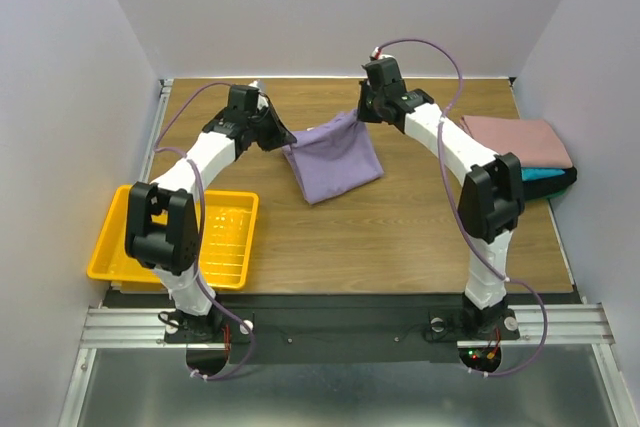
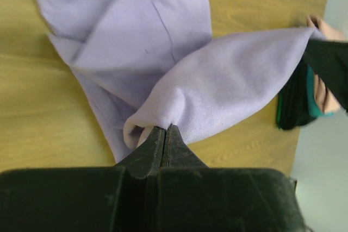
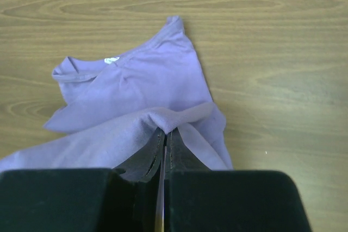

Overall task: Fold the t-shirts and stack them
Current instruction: Fold the tshirt

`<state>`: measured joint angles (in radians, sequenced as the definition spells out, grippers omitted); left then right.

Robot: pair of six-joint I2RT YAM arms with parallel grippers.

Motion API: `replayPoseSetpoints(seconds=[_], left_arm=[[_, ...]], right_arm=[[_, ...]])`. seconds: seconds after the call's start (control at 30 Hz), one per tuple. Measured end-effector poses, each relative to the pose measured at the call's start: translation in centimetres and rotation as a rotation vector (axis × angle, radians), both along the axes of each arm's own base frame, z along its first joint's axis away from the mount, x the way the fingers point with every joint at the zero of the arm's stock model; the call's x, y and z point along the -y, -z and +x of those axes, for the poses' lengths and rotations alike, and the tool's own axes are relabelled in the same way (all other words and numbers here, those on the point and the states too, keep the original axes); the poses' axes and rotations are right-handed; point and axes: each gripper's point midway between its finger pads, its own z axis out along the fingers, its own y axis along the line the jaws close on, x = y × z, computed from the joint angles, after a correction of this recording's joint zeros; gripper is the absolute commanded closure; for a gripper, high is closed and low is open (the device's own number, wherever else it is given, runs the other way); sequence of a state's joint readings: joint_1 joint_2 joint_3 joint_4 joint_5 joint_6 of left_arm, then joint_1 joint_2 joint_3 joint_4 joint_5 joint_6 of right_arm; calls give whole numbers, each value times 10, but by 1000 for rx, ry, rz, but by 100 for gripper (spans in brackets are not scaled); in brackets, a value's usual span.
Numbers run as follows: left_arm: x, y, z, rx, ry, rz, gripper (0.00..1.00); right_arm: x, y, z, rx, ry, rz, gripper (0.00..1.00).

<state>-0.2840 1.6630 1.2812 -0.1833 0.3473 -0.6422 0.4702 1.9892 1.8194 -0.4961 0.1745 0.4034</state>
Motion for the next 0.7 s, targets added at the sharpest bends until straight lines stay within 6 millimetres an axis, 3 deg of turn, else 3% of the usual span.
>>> replayPoseSetpoints(seconds=[0.13,0.33,0.37,0.4,0.5,0.53,0.6,0.7], left_arm=[[-14,13,29,-12,-59,26,100],[-27,44,53,-65,-135,70,100],[-27,47,56,-67,-144,73,90],[-29,50,62,-73,-160,81,59],[-30,53,90,-72,-189,100,35],[-31,50,98,-64,-196,106,2],[-35,42,112,-37,-220,115,1],[-39,30,113,-15,-236,128,1]], right_arm=[[-5,19,18,-11,-7,-19,100],[-19,49,48,-18,-52,-36,96],[-21,55,54,-20,-54,-39,87],[-23,62,61,-20,-50,-39,56],[-29,75,77,-10,-48,-40,9],[-32,78,80,-8,-50,-35,0],[-32,81,80,-14,-58,-39,0],[-35,69,79,1,-75,-23,0]])
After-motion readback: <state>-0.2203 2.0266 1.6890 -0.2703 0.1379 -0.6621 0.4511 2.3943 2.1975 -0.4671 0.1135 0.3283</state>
